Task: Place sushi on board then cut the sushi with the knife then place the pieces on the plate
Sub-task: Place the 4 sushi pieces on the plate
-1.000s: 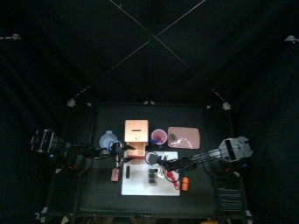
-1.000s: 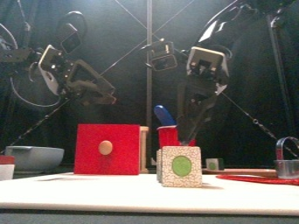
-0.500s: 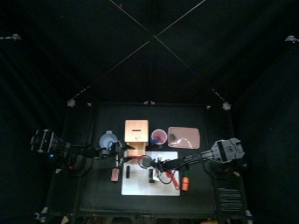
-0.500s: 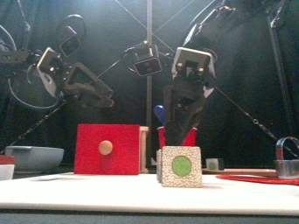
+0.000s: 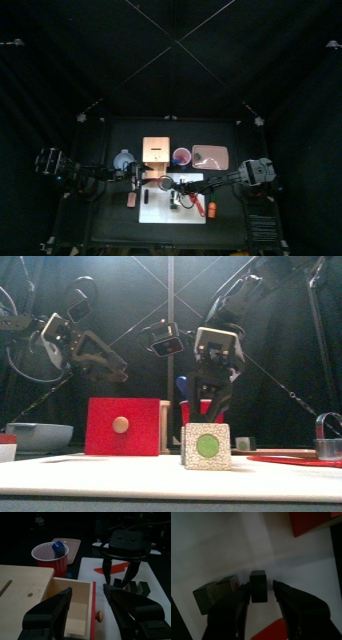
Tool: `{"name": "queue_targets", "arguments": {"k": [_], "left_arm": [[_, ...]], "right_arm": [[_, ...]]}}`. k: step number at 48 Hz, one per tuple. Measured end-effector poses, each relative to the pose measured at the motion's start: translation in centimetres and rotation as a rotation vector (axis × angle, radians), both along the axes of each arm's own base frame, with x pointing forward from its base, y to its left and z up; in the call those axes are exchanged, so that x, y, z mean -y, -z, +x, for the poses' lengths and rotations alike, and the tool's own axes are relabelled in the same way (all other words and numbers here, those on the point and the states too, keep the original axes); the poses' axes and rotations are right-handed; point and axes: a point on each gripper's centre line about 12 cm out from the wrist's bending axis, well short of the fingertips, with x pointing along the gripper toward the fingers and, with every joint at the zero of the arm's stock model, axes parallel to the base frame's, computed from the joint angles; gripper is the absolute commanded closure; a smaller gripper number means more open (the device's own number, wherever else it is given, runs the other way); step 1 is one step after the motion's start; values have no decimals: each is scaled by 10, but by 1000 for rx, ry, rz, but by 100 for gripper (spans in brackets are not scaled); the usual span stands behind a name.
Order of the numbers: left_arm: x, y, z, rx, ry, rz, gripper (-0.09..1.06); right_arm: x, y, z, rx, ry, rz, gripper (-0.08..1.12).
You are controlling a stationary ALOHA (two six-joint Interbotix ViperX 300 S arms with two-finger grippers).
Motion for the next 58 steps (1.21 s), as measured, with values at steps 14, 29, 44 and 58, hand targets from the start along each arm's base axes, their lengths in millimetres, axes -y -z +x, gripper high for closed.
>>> {"name": "queue_targets", "arguments": {"k": [14, 29, 44, 58], "left_arm": [[0, 0, -3, -7, 2, -3, 8], [0, 1, -4, -18, 3, -4, 8], [0, 2, -4, -24, 1, -4, 8], [-1, 3, -5, -29, -2, -4, 8]], "right_arm": [[14, -15, -20, -7, 57, 12, 42], [60, -39, -95, 3, 253, 82, 42], [132, -47, -184, 104, 629, 54, 42], [176, -18, -190, 149, 854, 69, 41]]}}
